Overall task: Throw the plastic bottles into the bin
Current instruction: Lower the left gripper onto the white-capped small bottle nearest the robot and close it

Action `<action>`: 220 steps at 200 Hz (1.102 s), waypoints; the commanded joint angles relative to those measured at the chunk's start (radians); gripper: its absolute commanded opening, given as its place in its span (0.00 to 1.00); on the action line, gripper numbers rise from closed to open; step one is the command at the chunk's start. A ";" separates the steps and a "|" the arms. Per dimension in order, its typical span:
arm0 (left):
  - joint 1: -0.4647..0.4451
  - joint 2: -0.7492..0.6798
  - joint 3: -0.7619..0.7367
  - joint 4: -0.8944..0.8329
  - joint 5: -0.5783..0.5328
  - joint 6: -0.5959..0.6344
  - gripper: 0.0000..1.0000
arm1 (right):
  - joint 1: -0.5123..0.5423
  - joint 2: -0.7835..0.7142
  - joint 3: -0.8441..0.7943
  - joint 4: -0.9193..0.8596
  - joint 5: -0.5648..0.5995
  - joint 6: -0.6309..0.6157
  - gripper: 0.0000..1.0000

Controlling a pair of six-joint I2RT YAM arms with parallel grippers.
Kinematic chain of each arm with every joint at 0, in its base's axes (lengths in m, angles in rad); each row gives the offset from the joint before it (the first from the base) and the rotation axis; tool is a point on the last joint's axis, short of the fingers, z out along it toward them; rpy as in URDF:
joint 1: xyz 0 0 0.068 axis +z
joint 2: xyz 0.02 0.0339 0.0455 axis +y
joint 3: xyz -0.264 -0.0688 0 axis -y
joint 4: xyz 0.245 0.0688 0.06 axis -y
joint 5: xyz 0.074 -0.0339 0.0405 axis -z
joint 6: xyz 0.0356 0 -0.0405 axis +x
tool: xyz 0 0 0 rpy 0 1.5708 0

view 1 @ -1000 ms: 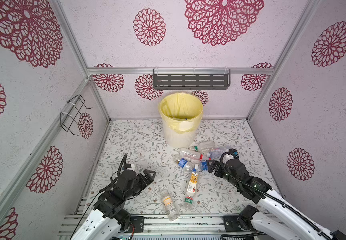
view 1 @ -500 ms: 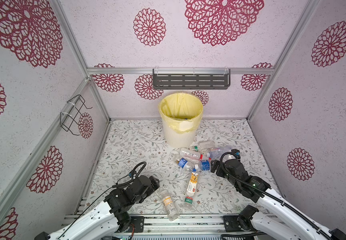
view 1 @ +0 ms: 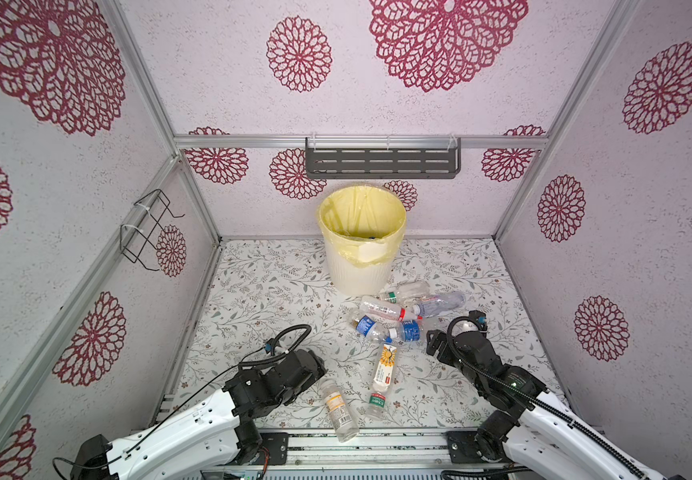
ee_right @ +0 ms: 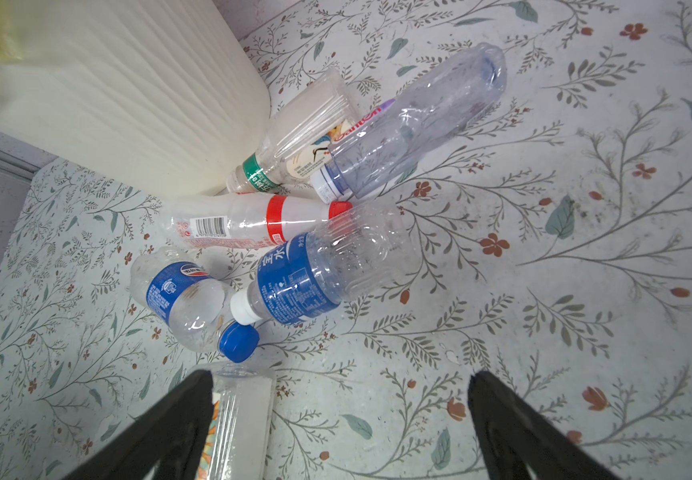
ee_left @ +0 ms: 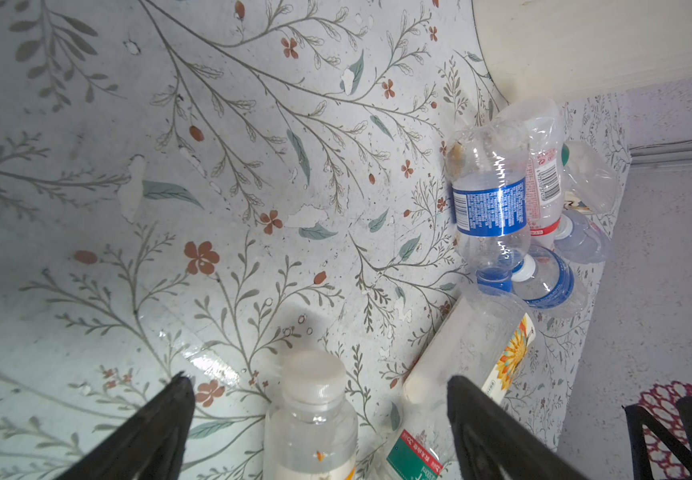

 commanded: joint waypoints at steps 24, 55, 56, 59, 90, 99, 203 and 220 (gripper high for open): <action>-0.086 -0.002 -0.037 -0.018 -0.084 -0.119 0.97 | -0.004 0.020 0.036 0.027 0.036 -0.019 0.99; -0.185 0.059 -0.032 0.012 -0.120 -0.185 0.97 | -0.004 0.029 0.043 0.018 0.044 -0.026 0.99; -0.189 0.062 -0.030 0.012 -0.120 -0.187 0.97 | -0.004 0.029 0.043 0.019 0.043 -0.026 0.99; -0.195 0.071 -0.024 0.013 -0.123 -0.189 0.97 | -0.004 0.027 0.041 0.020 0.042 -0.026 0.99; -0.239 0.200 0.025 0.033 -0.106 -0.189 0.97 | -0.004 -0.018 0.005 0.026 0.026 0.003 0.99; -0.245 0.231 0.035 0.048 -0.097 -0.188 0.97 | -0.004 -0.037 -0.003 0.018 0.025 0.008 0.99; -0.249 0.323 -0.020 0.199 0.036 -0.201 0.97 | -0.005 -0.146 -0.021 -0.067 0.069 0.011 0.99; -0.244 0.330 -0.031 0.232 0.073 -0.183 0.97 | -0.005 -0.141 -0.019 -0.056 0.077 0.008 0.99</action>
